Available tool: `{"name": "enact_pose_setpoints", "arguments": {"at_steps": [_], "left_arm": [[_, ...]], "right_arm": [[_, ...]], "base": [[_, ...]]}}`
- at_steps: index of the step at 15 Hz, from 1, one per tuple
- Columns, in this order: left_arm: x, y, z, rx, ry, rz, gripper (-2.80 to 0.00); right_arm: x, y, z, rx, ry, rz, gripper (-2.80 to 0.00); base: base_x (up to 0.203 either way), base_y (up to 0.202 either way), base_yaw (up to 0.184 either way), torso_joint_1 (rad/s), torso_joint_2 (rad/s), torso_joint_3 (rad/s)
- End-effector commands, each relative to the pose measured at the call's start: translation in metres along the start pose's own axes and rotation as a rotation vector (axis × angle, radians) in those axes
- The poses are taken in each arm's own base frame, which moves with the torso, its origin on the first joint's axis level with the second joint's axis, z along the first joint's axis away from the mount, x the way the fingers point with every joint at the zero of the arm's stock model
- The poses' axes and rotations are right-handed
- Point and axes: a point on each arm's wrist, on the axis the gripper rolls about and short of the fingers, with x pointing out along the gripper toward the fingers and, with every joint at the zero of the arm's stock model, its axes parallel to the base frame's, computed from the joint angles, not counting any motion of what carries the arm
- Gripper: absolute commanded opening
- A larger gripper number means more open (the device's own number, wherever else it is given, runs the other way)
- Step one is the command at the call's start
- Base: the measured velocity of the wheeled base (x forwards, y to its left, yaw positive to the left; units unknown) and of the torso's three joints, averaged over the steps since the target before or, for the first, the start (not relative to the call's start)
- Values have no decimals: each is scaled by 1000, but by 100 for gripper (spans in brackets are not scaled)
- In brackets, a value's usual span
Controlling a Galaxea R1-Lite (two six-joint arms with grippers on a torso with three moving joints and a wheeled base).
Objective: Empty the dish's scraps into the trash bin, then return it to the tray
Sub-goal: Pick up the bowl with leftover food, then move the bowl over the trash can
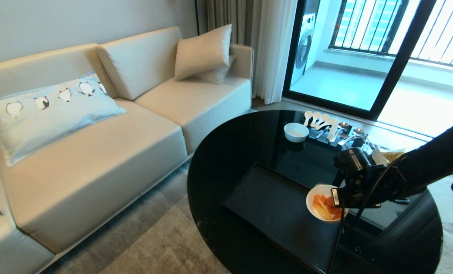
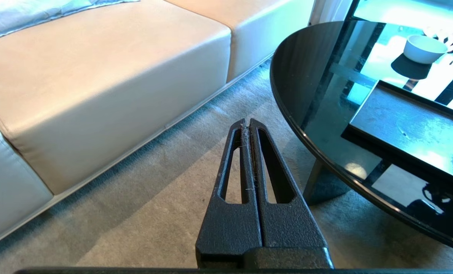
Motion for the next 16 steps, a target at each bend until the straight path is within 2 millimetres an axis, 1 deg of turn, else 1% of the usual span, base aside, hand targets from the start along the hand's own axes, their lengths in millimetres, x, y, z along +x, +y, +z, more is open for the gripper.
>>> {"name": "enact_pose_setpoints", "arguments": {"at_steps": [1,4,6,8,11,14,16], "left_arm": [[0,0,0,-1,-1,0,-280],[0,0,0,-1,-1,0,-280],[0,0,0,-1,-1,0,-280],[0,0,0,-1,-1,0,-280],[0,0,0,-1,-1,0,-280],[0,0,0,-1,-1,0,-280],[0,0,0,-1,-1,0,-280]], "right_arm": [[-18,-11,-6,55,7,-5,-280],[-33,-19,-14,134,55,2,-280],[-48,-24,-17,182,65,19,-280],[-64,-32,-24,206,65,34,-280],[-86,-52,-36,251,49,38,-280],[-106,-81,-49,328,32,14,-280],[-116,-98,-61,379,37,-9,-280]], "base": [[0,0,0,0,0,0],[0,0,0,0,0,0],[0,0,0,0,0,0],[0,0,0,0,0,0],[0,0,0,0,0,0],[0,0,0,0,0,0],[0,0,0,0,0,0]]}}
